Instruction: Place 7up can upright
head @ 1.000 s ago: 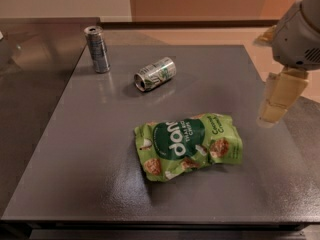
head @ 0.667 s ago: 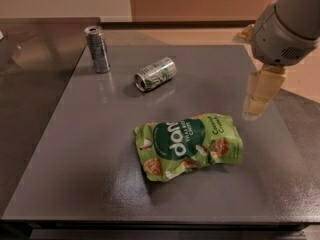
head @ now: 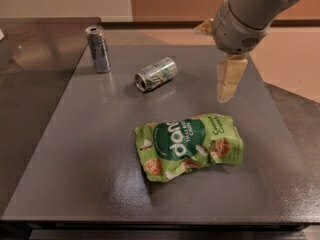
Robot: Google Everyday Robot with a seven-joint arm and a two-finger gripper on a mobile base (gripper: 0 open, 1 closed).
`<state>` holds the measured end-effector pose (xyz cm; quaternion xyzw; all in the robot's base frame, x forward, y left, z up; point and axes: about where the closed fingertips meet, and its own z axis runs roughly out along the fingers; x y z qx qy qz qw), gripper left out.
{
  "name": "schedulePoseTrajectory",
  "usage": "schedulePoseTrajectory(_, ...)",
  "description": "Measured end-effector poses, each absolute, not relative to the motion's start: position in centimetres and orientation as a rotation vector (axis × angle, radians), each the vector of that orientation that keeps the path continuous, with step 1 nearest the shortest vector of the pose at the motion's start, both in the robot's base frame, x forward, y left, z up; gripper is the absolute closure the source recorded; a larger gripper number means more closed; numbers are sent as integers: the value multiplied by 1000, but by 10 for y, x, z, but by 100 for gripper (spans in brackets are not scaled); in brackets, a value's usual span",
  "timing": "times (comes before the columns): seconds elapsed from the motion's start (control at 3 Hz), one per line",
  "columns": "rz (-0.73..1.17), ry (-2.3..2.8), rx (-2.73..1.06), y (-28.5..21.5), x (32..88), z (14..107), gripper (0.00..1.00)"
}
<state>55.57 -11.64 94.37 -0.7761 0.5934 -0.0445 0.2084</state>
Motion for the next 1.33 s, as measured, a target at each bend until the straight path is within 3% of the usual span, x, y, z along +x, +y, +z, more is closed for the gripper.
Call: schedulePoseTrajectory(1.33, -160, 1266, -2598, 14, 617, 896, 0)
